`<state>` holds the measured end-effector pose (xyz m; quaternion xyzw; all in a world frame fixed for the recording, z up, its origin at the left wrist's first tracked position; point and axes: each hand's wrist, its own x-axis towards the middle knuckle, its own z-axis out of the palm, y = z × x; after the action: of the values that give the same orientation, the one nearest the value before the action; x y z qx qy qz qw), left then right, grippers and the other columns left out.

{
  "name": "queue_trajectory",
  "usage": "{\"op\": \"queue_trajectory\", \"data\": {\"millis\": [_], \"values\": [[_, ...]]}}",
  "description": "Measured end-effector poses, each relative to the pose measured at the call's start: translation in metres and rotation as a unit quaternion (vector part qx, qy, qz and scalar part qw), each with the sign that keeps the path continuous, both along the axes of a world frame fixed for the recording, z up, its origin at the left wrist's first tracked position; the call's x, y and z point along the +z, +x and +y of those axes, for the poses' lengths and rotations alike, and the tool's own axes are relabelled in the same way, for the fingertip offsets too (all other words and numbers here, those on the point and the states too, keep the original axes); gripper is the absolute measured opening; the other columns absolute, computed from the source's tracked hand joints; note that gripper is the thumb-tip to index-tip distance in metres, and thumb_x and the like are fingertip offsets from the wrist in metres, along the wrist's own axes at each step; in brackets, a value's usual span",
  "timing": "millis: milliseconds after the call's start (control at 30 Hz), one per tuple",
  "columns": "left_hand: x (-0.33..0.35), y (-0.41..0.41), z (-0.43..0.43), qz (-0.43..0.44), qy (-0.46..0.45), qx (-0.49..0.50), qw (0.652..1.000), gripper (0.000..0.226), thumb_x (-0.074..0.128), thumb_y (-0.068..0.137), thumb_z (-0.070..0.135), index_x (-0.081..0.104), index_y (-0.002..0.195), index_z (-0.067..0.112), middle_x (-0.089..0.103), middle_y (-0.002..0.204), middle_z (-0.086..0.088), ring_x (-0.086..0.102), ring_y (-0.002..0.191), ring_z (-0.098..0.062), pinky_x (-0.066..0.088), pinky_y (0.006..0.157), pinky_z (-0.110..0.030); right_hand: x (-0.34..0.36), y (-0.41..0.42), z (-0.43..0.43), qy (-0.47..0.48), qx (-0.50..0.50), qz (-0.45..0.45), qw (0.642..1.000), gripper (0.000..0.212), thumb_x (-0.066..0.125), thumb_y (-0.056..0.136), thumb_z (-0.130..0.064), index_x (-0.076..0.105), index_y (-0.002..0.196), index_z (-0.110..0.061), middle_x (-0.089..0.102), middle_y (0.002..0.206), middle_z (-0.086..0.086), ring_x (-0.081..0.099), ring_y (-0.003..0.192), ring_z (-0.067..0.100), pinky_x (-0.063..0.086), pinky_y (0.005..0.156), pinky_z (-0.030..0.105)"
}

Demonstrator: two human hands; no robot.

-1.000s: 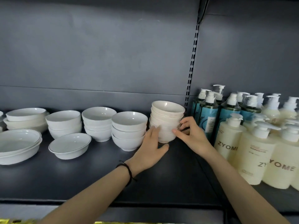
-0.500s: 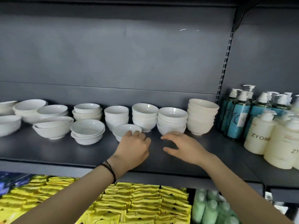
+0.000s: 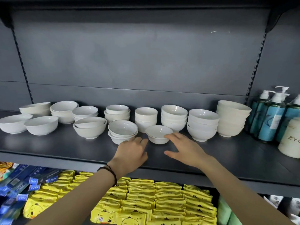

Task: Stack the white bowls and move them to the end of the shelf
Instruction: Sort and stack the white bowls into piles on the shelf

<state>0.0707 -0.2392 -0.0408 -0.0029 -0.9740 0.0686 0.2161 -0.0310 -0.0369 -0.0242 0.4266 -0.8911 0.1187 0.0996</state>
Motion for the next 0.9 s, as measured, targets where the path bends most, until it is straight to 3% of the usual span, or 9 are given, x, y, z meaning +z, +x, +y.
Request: {"op": "queue_trajectory", "data": {"millis": [67,133,233,367,433,533,667,800,900], "values": [[-0.002,-0.008,0.0,-0.022,0.054,0.0,0.998,0.053,0.046,0.094,0.036,0.04,0.143,0.014,0.056,0.127,-0.007,0.056,0.117,-0.026,0.051,0.083,-0.038,-0.001,-0.01,-0.005,0.003,-0.012,-0.001,1.0,0.064,0.058,0.093,-0.046,0.033,0.149,-0.026,0.035,0.151,-0.003,0.039,0.136,0.019,0.045,0.101,0.036],[-0.002,-0.018,0.002,-0.03,0.106,0.006,0.994,0.066,0.047,0.096,0.038,0.022,0.152,0.013,0.048,0.14,-0.006,0.05,0.126,-0.025,0.049,0.091,-0.038,-0.005,-0.022,-0.008,-0.002,-0.02,-0.009,1.0,0.065,0.06,0.092,-0.045,0.033,0.149,-0.026,0.036,0.149,-0.003,0.04,0.134,0.018,0.045,0.101,0.036],[-0.004,-0.037,0.004,-0.039,0.178,0.001,0.983,0.083,0.05,0.096,0.041,0.002,0.156,0.01,0.033,0.154,-0.007,0.041,0.136,-0.025,0.043,0.1,-0.036,-0.012,-0.041,-0.012,-0.026,-0.022,-0.033,0.999,0.067,0.063,0.09,-0.044,0.035,0.147,-0.025,0.035,0.146,-0.003,0.04,0.131,0.017,0.044,0.103,0.035],[-0.01,-0.063,0.002,-0.048,0.332,-0.032,0.941,0.101,0.061,0.091,0.044,-0.01,0.154,0.007,0.017,0.162,-0.007,0.02,0.148,-0.018,0.024,0.117,-0.028,-0.018,-0.061,-0.019,-0.058,-0.009,-0.057,0.997,0.061,0.064,0.09,-0.045,0.043,0.142,-0.021,0.045,0.138,-0.004,0.046,0.125,0.016,0.043,0.104,0.033],[-0.011,-0.073,0.002,-0.048,0.41,-0.047,0.91,0.108,0.067,0.087,0.045,-0.009,0.154,0.008,0.025,0.159,-0.004,0.026,0.144,-0.013,0.024,0.114,-0.02,-0.021,-0.069,-0.021,-0.085,-0.009,-0.075,0.994,0.054,0.068,0.087,-0.045,0.053,0.132,-0.021,0.054,0.129,-0.007,0.052,0.118,0.011,0.045,0.101,0.031],[-0.008,-0.077,0.002,-0.02,0.467,-0.055,0.882,0.107,0.073,0.085,0.036,-0.003,0.155,0.01,0.048,0.139,0.003,0.043,0.121,-0.005,0.03,0.089,-0.001,-0.024,-0.078,-0.02,-0.147,-0.017,-0.112,0.983,0.042,0.08,0.075,-0.043,0.062,0.109,-0.026,0.065,0.111,-0.01,0.061,0.104,0.009,0.051,0.094,0.032],[-0.007,-0.077,-0.001,0.031,0.468,-0.085,0.879,0.101,0.074,0.084,0.034,0.006,0.155,0.011,0.048,0.145,-0.002,0.044,0.132,-0.013,0.028,0.095,-0.007,-0.021,-0.078,-0.019,-0.23,-0.02,-0.156,0.96,0.037,0.088,0.067,-0.036,0.063,0.094,-0.038,0.071,0.102,-0.012,0.067,0.099,0.007,0.055,0.092,0.035],[0.01,-0.074,-0.005,0.078,0.492,-0.135,0.856,0.096,0.078,0.081,0.031,0.018,0.155,0.016,0.053,0.14,0.002,0.051,0.129,-0.014,0.041,0.107,-0.028,-0.005,-0.065,-0.022,-0.329,-0.019,-0.157,0.931,0.043,0.09,0.062,-0.031,0.068,0.099,-0.033,0.073,0.104,-0.009,0.068,0.102,0.009,0.054,0.095,0.035],[0.028,-0.066,-0.016,0.12,0.526,-0.132,0.832,0.095,0.082,0.077,0.027,0.025,0.153,0.018,0.056,0.129,0.011,0.057,0.115,-0.006,0.044,0.095,-0.011,0.011,-0.051,-0.035,-0.374,-0.016,-0.159,0.913,0.04,0.089,0.064,-0.031,0.068,0.097,-0.037,0.071,0.107,-0.014,0.067,0.104,0.008,0.052,0.093,0.027]]}}
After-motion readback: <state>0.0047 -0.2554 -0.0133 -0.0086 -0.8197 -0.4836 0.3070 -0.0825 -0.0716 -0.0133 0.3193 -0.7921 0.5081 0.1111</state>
